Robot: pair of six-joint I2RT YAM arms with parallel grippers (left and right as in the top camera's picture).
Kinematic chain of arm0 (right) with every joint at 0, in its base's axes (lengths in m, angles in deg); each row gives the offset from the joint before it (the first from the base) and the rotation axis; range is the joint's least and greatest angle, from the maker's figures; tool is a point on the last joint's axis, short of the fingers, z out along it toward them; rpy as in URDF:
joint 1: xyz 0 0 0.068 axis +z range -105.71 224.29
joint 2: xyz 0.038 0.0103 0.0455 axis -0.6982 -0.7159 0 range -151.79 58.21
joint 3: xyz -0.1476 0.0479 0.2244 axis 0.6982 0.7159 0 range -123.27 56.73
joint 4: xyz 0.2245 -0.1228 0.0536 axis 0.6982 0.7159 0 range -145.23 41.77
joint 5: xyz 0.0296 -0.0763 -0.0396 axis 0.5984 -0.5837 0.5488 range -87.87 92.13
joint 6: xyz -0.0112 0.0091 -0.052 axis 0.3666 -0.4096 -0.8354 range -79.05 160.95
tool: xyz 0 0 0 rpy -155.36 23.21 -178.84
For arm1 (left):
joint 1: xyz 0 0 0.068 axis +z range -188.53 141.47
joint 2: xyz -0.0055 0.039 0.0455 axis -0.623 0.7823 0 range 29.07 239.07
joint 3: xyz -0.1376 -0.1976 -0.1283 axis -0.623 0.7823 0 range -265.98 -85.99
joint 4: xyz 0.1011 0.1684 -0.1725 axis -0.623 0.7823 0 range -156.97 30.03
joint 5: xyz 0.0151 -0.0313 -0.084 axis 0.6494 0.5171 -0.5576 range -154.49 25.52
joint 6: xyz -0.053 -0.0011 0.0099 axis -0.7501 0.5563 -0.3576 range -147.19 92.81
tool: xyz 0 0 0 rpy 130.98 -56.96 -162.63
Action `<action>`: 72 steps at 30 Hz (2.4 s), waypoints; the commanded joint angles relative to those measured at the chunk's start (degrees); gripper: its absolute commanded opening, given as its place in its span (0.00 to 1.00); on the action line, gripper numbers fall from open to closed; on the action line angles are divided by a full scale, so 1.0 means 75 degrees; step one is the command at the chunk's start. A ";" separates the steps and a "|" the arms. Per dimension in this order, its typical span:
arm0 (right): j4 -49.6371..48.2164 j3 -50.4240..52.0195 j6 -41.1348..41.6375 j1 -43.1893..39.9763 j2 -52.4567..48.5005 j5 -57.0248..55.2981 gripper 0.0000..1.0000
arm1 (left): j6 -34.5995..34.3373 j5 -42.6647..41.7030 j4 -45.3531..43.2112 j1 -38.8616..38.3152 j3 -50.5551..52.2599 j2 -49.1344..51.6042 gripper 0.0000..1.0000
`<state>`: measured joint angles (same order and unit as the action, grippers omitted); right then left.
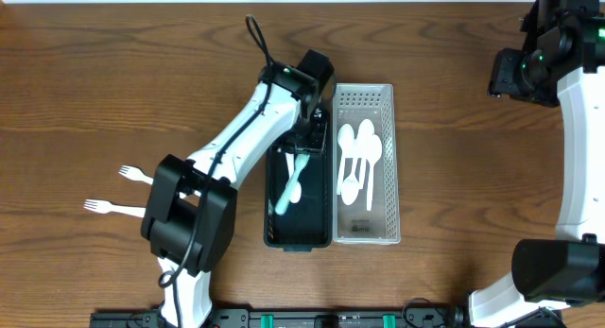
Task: Pack container
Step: 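Carry the fork right and release it into the black tray, then lower the left gripper and grasp a second white fork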
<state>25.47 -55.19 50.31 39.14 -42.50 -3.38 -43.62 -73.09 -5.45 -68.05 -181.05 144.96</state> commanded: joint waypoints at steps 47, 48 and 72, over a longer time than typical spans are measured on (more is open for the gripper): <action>0.0038 0.0000 -0.0227 -0.0023 0.0038 -0.0090 0.60 | -0.3736 0.1996 -0.0332 0.8483 0.3768 -0.3759 0.98; 0.0038 0.0000 -0.0227 -0.0023 0.0038 -0.0090 0.60 | -0.3739 0.1990 -0.0586 0.8483 0.3972 -0.3689 0.98; 0.0224 0.0000 -0.0230 -0.0020 0.0038 -0.0093 0.60 | -0.3625 0.1734 -0.3069 0.8483 0.4712 -0.1201 0.99</action>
<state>27.07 -55.17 49.42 39.14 -42.50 -3.71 -70.87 -60.26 -27.94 -4.77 -146.10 133.25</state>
